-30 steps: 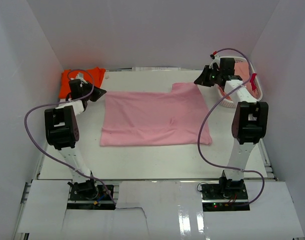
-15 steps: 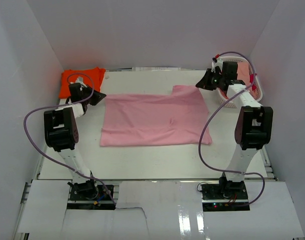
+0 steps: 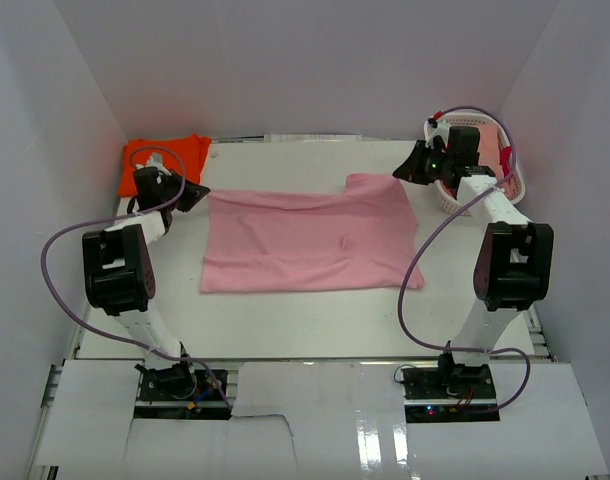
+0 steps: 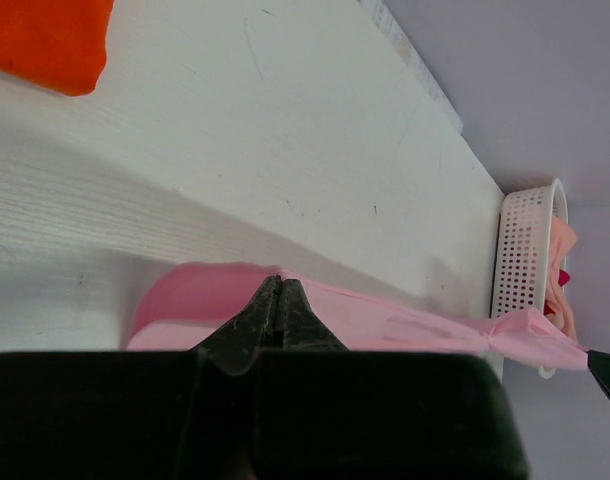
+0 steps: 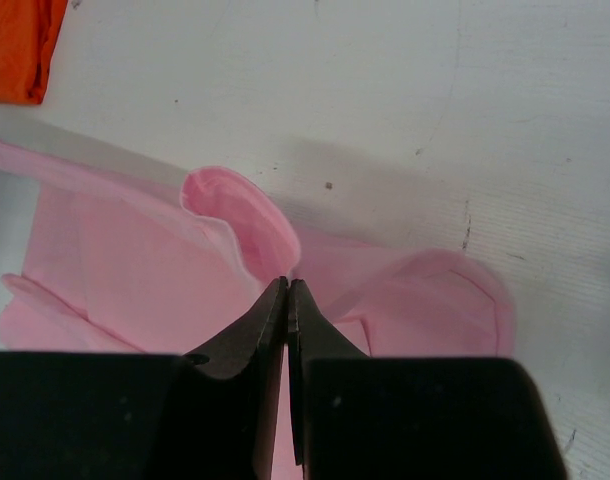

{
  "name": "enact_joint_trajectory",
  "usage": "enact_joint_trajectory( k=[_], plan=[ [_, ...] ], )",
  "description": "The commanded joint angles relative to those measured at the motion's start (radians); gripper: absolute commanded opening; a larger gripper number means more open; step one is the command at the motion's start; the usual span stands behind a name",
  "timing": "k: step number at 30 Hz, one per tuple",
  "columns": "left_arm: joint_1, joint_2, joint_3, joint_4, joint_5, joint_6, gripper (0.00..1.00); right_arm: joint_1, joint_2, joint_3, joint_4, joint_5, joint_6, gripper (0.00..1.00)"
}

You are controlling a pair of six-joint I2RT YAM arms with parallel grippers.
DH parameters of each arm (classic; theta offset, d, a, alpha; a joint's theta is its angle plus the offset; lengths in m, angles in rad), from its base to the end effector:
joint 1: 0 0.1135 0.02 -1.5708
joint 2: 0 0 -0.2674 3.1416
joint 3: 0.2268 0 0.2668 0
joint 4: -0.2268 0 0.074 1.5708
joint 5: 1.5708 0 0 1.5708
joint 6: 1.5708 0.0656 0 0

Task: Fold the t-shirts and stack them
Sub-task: Fold the other side of the tshirt into a rectangle

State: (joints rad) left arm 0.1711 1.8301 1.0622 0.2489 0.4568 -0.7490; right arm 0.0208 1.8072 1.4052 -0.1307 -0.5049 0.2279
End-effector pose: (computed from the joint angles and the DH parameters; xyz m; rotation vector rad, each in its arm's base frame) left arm 0.4312 0.0451 0.1686 -0.6844 2.0251 -0.8224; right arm 0.4578 0.0413 0.2602 -0.0898 2.0996 0.6795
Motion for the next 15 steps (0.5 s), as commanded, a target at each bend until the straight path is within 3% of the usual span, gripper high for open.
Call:
enact_joint_trajectory(
  k=[1, 15],
  plan=[
    [0.007, -0.068, -0.013, 0.016, -0.006, 0.005, 0.00, -0.005, -0.065, -0.012, 0.034, -0.015, -0.012, 0.08],
    [0.011, -0.115, -0.079, 0.015, -0.009, -0.001, 0.00, -0.007, -0.158, -0.090, 0.029, -0.006, -0.015, 0.08]
  ],
)
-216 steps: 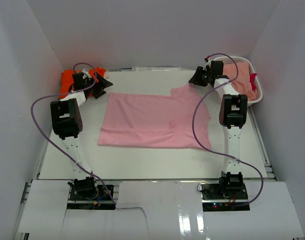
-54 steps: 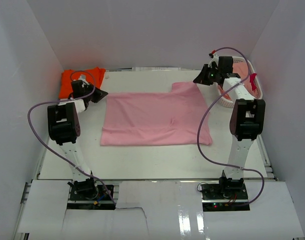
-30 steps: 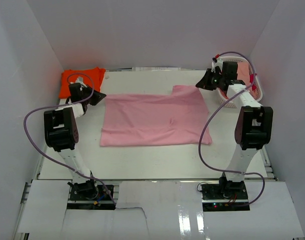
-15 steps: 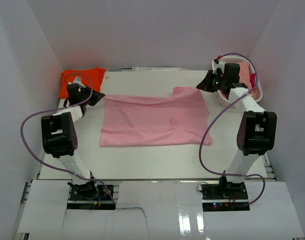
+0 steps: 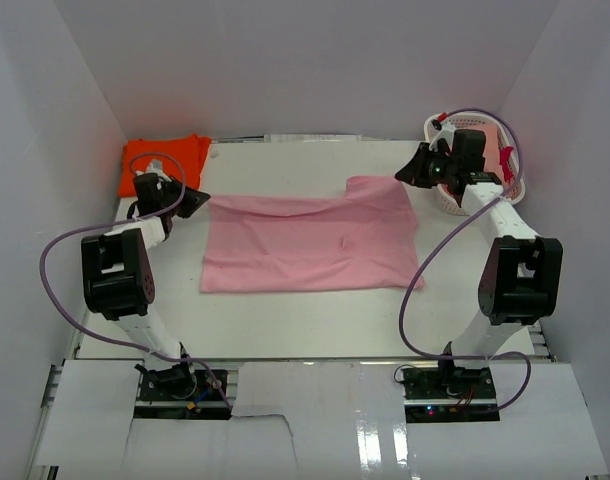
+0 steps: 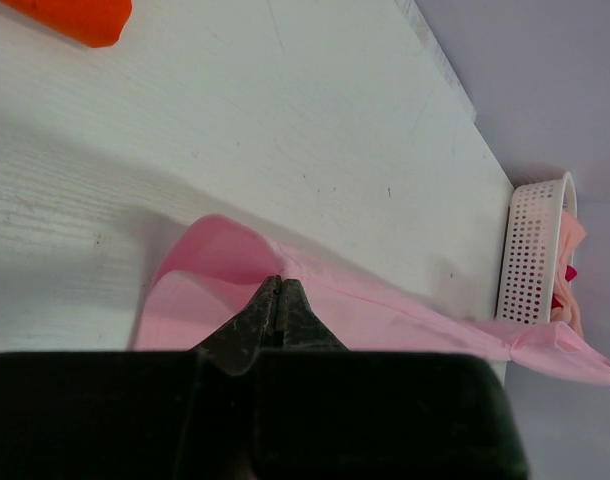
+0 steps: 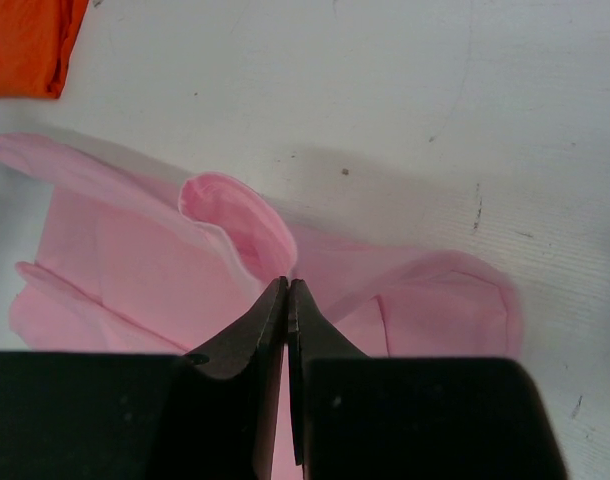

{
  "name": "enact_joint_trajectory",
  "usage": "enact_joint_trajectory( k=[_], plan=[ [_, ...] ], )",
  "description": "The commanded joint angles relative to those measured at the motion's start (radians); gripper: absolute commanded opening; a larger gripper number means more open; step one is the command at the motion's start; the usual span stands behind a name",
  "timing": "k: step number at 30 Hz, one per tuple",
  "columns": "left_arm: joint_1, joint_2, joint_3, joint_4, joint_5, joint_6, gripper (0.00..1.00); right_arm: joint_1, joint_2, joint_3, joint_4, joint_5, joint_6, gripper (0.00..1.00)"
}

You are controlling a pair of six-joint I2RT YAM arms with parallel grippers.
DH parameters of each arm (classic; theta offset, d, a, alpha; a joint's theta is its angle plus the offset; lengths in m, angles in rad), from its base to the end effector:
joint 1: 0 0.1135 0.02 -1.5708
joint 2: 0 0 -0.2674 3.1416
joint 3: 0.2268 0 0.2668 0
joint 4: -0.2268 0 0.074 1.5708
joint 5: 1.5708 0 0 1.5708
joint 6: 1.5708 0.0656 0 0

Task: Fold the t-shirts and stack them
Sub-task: Fold the other side of the tshirt into a rectangle

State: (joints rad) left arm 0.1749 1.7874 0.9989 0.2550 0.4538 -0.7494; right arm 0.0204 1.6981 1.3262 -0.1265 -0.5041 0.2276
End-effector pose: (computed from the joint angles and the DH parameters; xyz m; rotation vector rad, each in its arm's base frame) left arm 0.4164 0.0444 0.1649 -0.6994 2.0345 -0.8172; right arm 0.4327 0.0405 0.2773 -0.0998 2.0665 0.6729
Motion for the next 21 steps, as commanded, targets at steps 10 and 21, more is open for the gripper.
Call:
enact_joint_trajectory(
  k=[10, 21],
  plan=[
    [0.012, -0.144, -0.092, 0.006, -0.040, -0.014, 0.00, -0.005, -0.098, -0.091, 0.010, 0.018, -0.005, 0.08],
    [0.020, -0.166, -0.157, 0.003, -0.021, -0.036, 0.00, -0.005, -0.153, -0.188, -0.010, 0.064, 0.024, 0.08]
  ],
)
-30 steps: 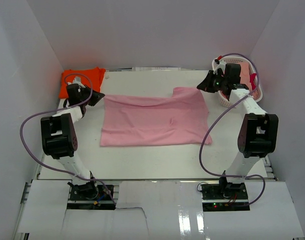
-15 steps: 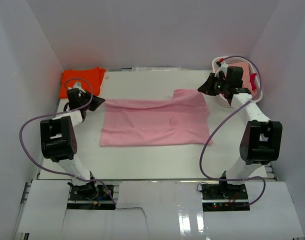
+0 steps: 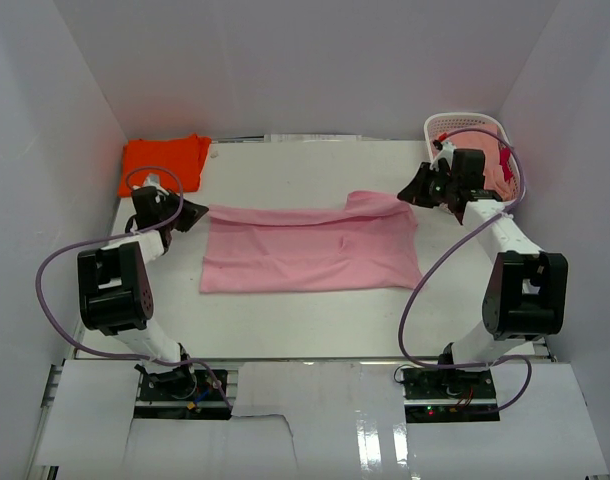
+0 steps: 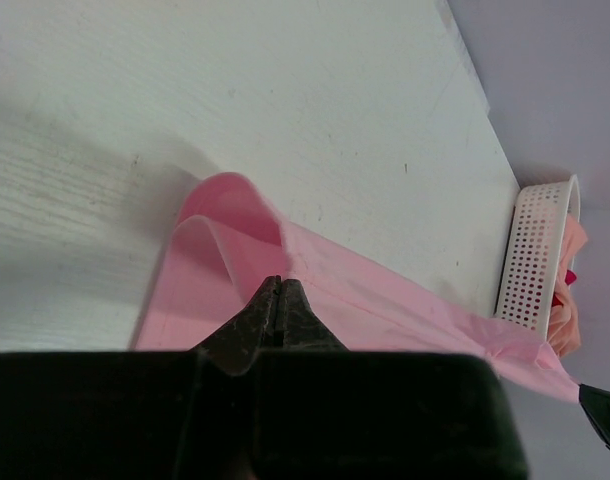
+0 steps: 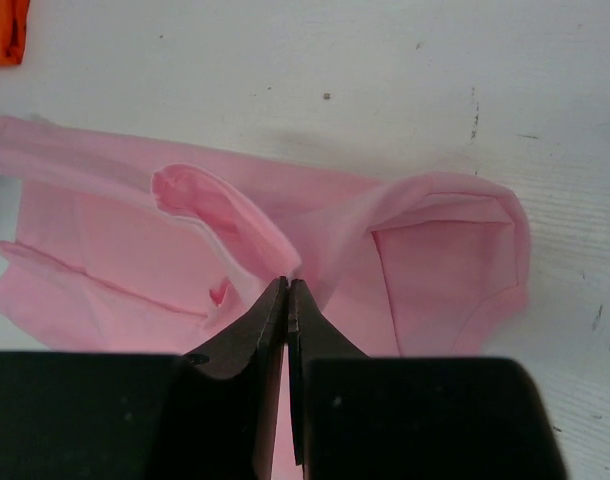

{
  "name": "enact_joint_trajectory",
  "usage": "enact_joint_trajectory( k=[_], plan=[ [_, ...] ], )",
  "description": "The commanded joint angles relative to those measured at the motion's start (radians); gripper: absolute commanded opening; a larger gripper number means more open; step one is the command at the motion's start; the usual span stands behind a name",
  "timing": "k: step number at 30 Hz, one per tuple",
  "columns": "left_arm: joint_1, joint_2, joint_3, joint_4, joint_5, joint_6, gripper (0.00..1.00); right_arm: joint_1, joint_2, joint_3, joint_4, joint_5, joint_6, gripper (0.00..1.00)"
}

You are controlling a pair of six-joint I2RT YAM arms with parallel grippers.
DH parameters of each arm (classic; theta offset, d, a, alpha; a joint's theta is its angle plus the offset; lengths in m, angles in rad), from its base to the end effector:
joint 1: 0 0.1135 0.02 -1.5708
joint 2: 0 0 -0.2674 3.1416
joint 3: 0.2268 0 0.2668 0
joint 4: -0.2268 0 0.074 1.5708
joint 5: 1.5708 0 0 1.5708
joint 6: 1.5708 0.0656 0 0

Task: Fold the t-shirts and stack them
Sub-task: Fold the other side of the tshirt into a rectangle

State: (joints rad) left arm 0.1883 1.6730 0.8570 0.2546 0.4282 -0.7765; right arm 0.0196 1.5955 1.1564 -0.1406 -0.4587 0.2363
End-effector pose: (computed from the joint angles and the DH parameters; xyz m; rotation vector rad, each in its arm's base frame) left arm 0.3806 0.0448 0.1601 -0.7741 2.0390 -0.7974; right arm 0.3979 0.0368 0.2518 -0.0369 2.1504 0.6412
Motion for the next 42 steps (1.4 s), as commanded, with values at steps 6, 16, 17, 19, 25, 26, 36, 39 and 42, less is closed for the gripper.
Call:
enact_joint_trajectory(
  k=[6, 16, 17, 19, 25, 26, 36, 39, 42],
  plan=[
    [0.007, -0.058, -0.058, 0.003, 0.006, -0.015, 0.00, -0.004, -0.091, -0.083, -0.001, 0.063, 0.031, 0.08],
    [0.008, -0.087, -0.134, 0.006, -0.020, -0.026, 0.00, -0.004, -0.129, -0.202, 0.003, 0.120, 0.067, 0.08],
    [0.008, -0.088, -0.141, 0.006, -0.023, -0.027, 0.00, -0.004, -0.129, -0.211, 0.003, 0.120, 0.072, 0.08],
    [0.008, -0.090, -0.153, 0.008, -0.023, -0.030, 0.00, -0.004, -0.129, -0.245, 0.012, 0.120, 0.078, 0.08],
    [0.016, -0.076, -0.179, 0.012, -0.023, -0.047, 0.00, -0.004, -0.134, -0.342, 0.064, 0.118, 0.100, 0.08],
    [0.019, -0.075, -0.184, 0.017, -0.023, -0.052, 0.00, -0.006, -0.135, -0.349, 0.065, 0.124, 0.101, 0.08],
    [0.039, -0.078, -0.243, 0.044, -0.013, -0.064, 0.00, -0.004, -0.115, -0.448, 0.111, 0.150, 0.100, 0.08],
    [0.042, -0.072, -0.251, 0.049, -0.009, -0.061, 0.00, -0.004, -0.106, -0.465, 0.121, 0.160, 0.100, 0.08],
    [0.043, -0.055, -0.251, 0.055, -0.003, -0.056, 0.00, -0.004, -0.088, -0.471, 0.125, 0.157, 0.101, 0.08]
  ],
)
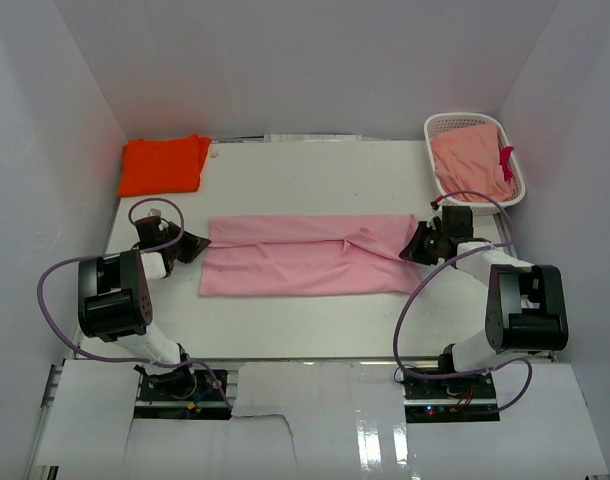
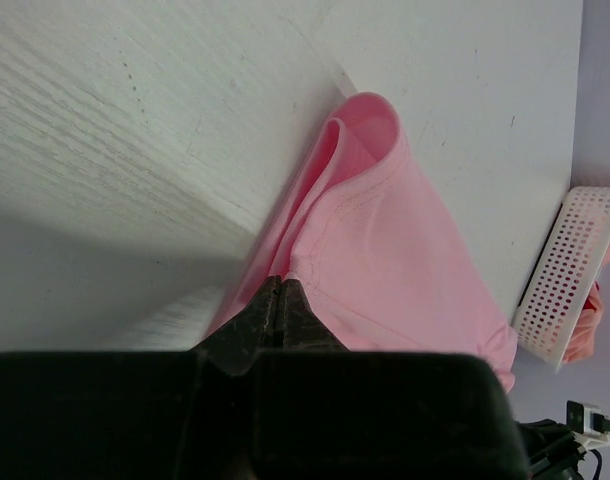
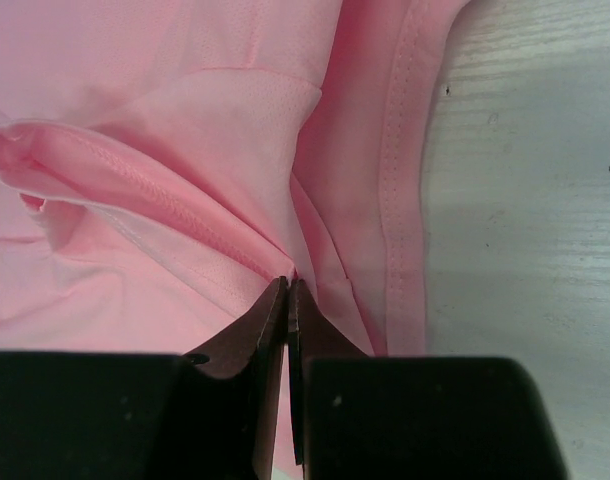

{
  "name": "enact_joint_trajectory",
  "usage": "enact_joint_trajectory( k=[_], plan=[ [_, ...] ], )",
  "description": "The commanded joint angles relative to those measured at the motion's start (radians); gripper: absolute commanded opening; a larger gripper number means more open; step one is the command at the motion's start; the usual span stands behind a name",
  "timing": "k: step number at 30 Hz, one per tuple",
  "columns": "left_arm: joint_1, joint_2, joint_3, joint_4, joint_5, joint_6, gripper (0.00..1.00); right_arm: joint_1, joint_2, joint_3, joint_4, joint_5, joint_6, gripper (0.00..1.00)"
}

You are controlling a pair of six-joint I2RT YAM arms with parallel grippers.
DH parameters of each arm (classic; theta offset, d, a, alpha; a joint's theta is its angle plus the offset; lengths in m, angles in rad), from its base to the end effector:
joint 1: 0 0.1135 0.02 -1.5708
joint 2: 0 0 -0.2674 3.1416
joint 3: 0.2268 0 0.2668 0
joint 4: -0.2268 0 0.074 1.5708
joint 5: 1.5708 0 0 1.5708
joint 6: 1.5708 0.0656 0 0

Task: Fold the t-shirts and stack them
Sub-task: Fold the other side of the tshirt into a rectangle

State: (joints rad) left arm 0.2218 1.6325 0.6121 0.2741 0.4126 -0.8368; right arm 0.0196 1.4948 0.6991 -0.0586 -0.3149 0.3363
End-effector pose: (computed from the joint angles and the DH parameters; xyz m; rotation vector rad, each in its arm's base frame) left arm 0.3199 0.0452 0.0992 -1.0054 2.1467 -0.7833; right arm 0.3136 0.0265 0.1336 0.2413 2.4296 0.5423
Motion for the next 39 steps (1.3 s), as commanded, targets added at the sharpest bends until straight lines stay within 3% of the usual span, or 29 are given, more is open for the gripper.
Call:
enact_joint_trajectory(
  k=[1, 19, 21, 29, 31, 35, 36, 39],
  plan=[
    [0.011, -0.008, -0.008, 0.037, 0.014, 0.004, 0.00, -0.004, 0.019, -0.013, 0.043, 0.013, 0.001, 0.08],
    [0.019, -0.052, -0.020, 0.106, 0.032, 0.013, 0.01, 0.008, 0.073, -0.047, 0.042, 0.074, 0.024, 0.08],
    [0.019, -0.068, -0.020, 0.106, 0.032, 0.015, 0.07, 0.009, 0.061, -0.050, 0.036, 0.089, 0.026, 0.12],
    [0.019, -0.186, -0.058, 0.108, -0.012, 0.021, 0.50, 0.014, -0.013, -0.066, 0.014, 0.134, 0.033, 0.21],
    [0.019, -0.247, -0.080, 0.106, -0.050, 0.024, 0.55, 0.013, -0.034, -0.072, 0.008, 0.146, 0.033, 0.34],
    [0.019, -0.341, -0.117, 0.145, -0.078, 0.033, 0.56, 0.013, -0.088, -0.084, 0.011, 0.174, 0.040, 0.50],
    [0.019, -0.353, -0.123, 0.164, -0.078, 0.036, 0.57, 0.013, -0.109, -0.084, 0.011, 0.175, 0.038, 0.59],
    [0.017, -0.359, -0.109, 0.169, -0.049, 0.044, 0.57, 0.016, -0.137, -0.058, -0.001, 0.183, 0.029, 0.69]
  ],
)
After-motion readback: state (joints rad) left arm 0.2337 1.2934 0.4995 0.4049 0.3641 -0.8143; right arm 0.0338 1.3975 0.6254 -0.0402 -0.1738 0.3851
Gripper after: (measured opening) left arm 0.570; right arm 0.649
